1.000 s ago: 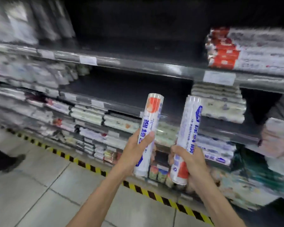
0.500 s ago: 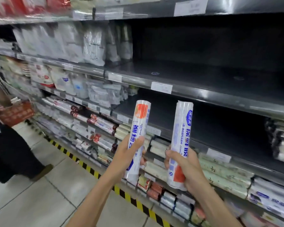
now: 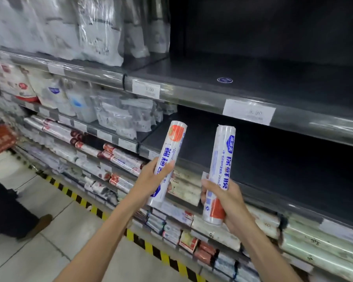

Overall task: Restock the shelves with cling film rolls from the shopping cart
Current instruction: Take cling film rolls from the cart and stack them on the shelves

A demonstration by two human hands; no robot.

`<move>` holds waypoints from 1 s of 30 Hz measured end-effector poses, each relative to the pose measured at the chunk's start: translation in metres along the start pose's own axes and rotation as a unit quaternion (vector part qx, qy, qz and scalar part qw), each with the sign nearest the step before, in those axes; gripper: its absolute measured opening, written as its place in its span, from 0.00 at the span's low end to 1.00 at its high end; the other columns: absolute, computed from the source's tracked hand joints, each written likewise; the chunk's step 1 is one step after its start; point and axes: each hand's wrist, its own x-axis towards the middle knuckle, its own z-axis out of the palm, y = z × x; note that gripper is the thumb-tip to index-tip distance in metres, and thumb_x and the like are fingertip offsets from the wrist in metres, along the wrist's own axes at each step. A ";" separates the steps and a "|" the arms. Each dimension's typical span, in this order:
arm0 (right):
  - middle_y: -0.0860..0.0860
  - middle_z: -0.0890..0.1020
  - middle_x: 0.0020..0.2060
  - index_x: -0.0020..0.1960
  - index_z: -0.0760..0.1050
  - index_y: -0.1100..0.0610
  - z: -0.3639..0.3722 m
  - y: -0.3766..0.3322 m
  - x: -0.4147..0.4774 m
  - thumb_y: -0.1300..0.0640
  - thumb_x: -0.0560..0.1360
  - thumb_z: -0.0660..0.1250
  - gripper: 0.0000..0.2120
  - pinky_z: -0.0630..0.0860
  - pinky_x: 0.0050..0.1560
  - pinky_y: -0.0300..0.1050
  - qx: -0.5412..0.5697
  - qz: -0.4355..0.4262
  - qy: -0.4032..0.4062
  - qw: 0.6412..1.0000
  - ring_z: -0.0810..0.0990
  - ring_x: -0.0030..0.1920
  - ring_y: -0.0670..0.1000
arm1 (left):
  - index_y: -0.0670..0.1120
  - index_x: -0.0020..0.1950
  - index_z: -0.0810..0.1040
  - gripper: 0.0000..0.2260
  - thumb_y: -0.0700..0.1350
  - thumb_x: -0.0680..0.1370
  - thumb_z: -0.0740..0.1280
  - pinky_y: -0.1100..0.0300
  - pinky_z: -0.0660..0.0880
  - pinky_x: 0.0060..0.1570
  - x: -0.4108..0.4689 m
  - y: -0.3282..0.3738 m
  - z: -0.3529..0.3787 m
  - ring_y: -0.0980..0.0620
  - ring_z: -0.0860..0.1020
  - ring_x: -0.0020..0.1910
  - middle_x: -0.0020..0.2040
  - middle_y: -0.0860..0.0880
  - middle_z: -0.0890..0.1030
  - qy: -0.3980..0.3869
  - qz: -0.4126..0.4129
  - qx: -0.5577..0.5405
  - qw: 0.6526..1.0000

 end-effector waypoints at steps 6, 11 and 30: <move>0.55 0.80 0.33 0.55 0.71 0.58 0.017 0.018 0.053 0.54 0.64 0.71 0.22 0.77 0.31 0.45 0.095 0.014 0.054 0.994 0.77 0.28 0.52 | 0.46 0.58 0.70 0.14 0.47 0.75 0.69 0.58 0.78 0.34 0.102 -0.016 -0.034 0.53 0.79 0.30 0.44 0.45 0.82 -0.059 0.000 0.089 0.994; 0.54 0.81 0.35 0.55 0.71 0.58 0.023 0.028 0.092 0.53 0.68 0.69 0.19 0.77 0.35 0.46 0.085 -0.042 0.115 0.989 0.79 0.30 0.51 | 0.44 0.56 0.72 0.14 0.46 0.75 0.71 0.59 0.77 0.38 0.203 -0.022 -0.038 0.51 0.79 0.33 0.43 0.47 0.81 -0.148 0.094 0.195 0.965; 0.52 0.82 0.37 0.56 0.75 0.55 0.009 0.008 0.154 0.51 0.68 0.69 0.18 0.79 0.37 0.42 0.043 -0.193 0.173 0.965 0.80 0.35 0.48 | 0.45 0.66 0.74 0.22 0.44 0.73 0.73 0.58 0.72 0.57 0.441 -0.037 0.037 0.44 0.76 0.59 0.62 0.42 0.78 -0.130 0.269 0.435 0.850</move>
